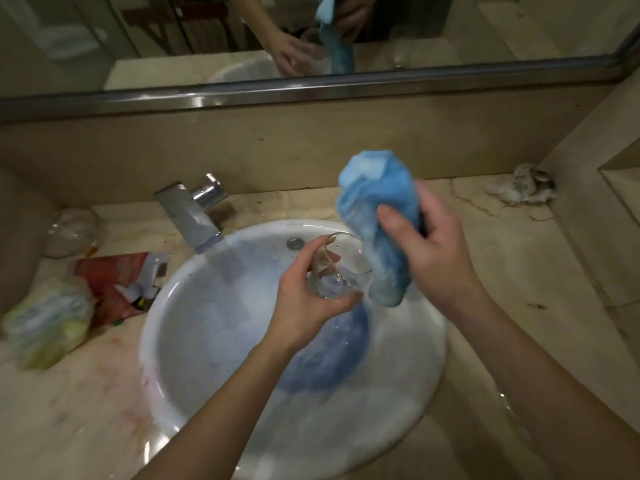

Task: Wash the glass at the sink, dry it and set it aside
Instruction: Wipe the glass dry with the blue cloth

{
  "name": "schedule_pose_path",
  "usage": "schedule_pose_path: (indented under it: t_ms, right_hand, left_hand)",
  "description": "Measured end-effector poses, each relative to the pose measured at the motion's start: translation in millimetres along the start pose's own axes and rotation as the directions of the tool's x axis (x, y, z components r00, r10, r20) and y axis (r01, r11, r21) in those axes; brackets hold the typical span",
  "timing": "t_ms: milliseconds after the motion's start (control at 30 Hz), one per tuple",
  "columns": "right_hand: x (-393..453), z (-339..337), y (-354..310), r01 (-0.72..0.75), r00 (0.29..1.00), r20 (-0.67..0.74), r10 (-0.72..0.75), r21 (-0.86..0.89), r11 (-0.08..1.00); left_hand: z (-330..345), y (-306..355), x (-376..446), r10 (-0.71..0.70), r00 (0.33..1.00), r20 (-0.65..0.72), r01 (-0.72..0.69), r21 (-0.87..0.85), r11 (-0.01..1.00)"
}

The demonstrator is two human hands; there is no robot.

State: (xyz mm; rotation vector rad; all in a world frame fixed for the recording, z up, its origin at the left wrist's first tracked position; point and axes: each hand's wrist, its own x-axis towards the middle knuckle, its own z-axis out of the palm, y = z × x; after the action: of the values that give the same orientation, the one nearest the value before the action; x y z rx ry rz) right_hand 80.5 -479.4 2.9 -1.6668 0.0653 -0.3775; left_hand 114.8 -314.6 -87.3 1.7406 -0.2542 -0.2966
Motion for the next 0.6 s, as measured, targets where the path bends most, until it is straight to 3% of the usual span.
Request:
schedule_pose_path:
  t_ms: [67, 133, 367, 467, 533, 600]
  right_hand:
    - [-4.5, 17.1, 11.3, 0.105, 0.981, 0.189, -0.041, -0.344, 0.933]
    - [-8.6, 28.0, 22.8, 0.213, 0.945, 0.325, -0.04, -0.517, 0.829]
    - [-5.5, 43.8, 19.5, 0.259, 0.888, 0.454, 0.071, -0.622, 0.739]
    - [0.0, 47.6, 17.3, 0.25, 0.891, 0.45, 0.062, -0.599, 0.76]
    - [2.0, 48.2, 18.5, 0.182, 0.902, 0.419, 0.102, -0.583, 0.792]
    - [1.0, 47.4, 22.3, 0.019, 0.901, 0.379, 0.213, -0.523, 0.852]
  left_hand:
    - [-14.6, -1.2, -0.4, -0.034, 0.999, -0.017, 0.033, -0.038, 0.999]
    - [-28.3, -1.9, -2.1, -0.051, 0.999, -0.017, 0.05, -0.058, 0.997]
    - [-56.1, 1.1, -15.4, -0.001, 0.991, -0.134, -0.014, -0.111, 0.994]
    - [-62.2, -1.2, -17.6, 0.009, 0.987, -0.158, -0.026, -0.106, 0.994]
    - [-66.6, -1.6, -19.9, 0.014, 0.987, -0.16, -0.031, -0.1, 0.995]
    - [-73.0, -1.9, -20.5, -0.002, 0.988, -0.157, -0.015, -0.106, 0.994]
